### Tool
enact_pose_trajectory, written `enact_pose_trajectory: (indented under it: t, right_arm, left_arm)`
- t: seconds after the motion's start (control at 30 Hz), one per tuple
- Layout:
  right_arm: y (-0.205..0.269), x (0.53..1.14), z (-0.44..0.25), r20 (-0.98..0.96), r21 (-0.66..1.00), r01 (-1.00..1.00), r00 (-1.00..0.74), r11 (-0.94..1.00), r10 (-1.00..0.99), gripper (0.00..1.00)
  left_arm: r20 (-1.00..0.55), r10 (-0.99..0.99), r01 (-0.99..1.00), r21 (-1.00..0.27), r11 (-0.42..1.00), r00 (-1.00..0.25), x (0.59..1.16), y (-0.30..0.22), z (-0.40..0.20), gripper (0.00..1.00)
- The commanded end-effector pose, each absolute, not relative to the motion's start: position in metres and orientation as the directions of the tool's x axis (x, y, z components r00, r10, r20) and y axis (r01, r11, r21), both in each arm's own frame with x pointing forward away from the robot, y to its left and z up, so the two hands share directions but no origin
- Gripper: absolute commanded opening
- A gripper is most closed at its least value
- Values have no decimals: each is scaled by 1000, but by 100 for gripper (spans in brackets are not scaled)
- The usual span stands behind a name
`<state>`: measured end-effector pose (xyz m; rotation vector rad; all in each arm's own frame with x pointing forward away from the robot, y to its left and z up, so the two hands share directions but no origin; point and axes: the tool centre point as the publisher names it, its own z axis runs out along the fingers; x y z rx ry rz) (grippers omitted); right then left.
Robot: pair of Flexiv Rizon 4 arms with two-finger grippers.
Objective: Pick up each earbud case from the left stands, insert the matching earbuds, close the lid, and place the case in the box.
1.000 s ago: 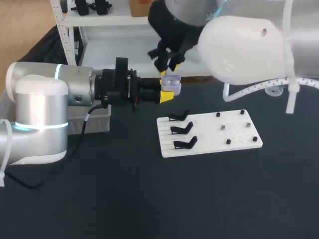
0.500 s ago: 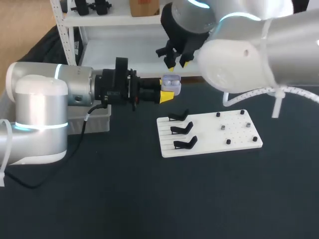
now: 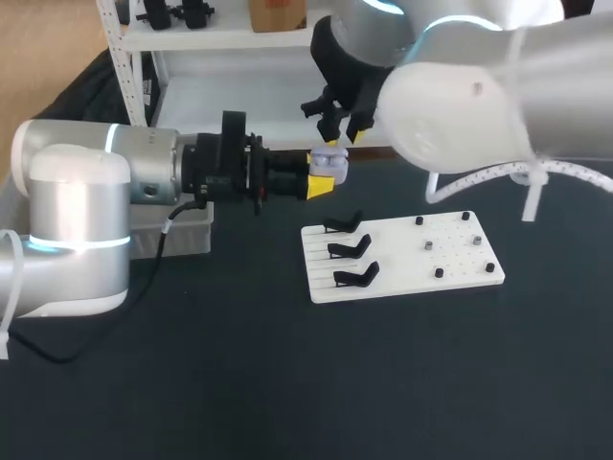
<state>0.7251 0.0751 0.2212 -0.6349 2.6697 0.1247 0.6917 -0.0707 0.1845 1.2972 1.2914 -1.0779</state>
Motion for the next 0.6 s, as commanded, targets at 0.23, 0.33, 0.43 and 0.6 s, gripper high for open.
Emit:
enact_pose_trajectory:
  t: [0.23, 0.33, 0.43, 0.6]
  right_arm:
    - [65, 711, 229, -440, 20, -428, -815, 904, -376, 33]
    - [53, 717, 242, -477, 41, -394, -815, 918, -329, 36]
    - [37, 718, 249, -529, 102, -382, -803, 919, -275, 100]
    - [16, 712, 241, -556, 152, -359, -801, 921, -221, 100]
  left_arm:
    - [-990, 133, 998, 50, 39, 44, 692, -70, 185, 0]
    - [-990, 133, 998, 50, 39, 44, 692, -70, 185, 0]
    - [-990, 133, 998, 50, 39, 44, 692, -70, 185, 0]
    - [-982, 172, 989, 92, 112, 72, 703, -20, 203, 0]
